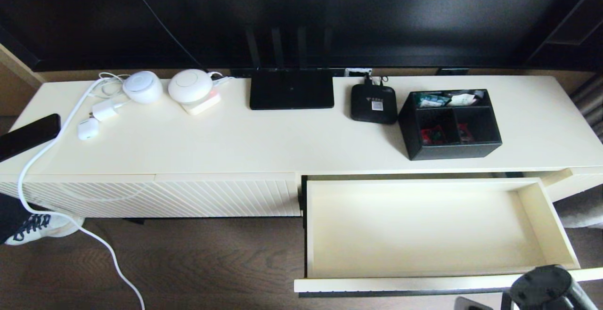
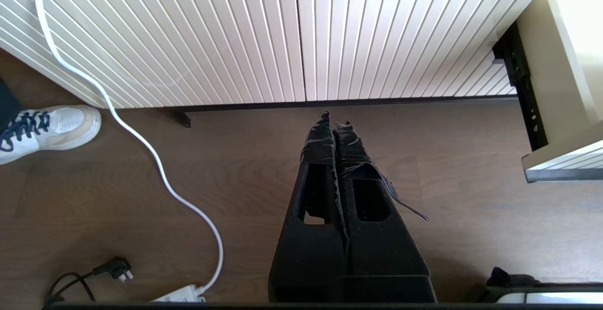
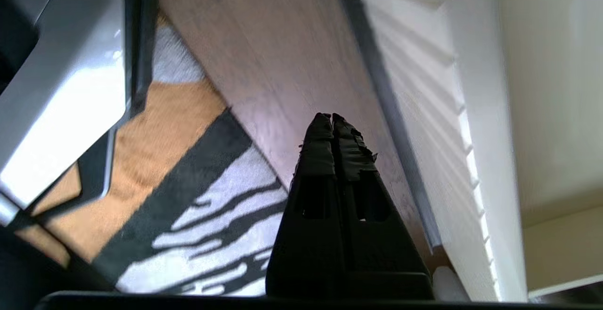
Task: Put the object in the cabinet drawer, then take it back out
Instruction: Close the drawer
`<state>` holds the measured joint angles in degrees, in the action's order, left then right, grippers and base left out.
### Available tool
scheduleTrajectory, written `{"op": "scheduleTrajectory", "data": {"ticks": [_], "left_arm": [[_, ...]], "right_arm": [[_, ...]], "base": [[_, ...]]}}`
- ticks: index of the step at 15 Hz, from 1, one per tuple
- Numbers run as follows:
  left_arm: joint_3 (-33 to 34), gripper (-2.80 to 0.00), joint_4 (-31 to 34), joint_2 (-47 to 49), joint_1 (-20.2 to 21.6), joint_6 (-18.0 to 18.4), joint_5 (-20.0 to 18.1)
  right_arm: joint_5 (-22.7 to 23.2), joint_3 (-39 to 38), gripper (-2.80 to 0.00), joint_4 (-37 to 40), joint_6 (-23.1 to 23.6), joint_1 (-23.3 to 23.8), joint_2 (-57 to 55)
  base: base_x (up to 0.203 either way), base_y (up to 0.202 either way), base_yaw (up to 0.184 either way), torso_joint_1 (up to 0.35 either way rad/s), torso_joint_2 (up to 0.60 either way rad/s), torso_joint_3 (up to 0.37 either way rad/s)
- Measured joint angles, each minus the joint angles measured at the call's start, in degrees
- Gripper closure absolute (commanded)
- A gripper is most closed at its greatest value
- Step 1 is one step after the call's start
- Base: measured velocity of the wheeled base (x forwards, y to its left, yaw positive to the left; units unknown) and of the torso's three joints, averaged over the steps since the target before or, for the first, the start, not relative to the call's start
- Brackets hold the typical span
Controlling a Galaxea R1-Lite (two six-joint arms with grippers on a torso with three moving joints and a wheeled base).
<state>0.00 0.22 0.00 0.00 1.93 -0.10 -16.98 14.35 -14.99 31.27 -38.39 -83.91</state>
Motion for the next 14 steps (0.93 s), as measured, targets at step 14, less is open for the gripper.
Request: {"op": "scheduleTrajectory", "data": {"ticks": [14], "left_arm": [[0.0, 0.0, 0.02, 0.0, 0.0, -0.02, 0.0]], "right_arm": [[-0.37, 7.82, 0.0, -27.08, 0.12, 10.38, -15.32]], "base": [[0.0, 0.0, 0.0, 0.0, 0.0, 0.0]]}}
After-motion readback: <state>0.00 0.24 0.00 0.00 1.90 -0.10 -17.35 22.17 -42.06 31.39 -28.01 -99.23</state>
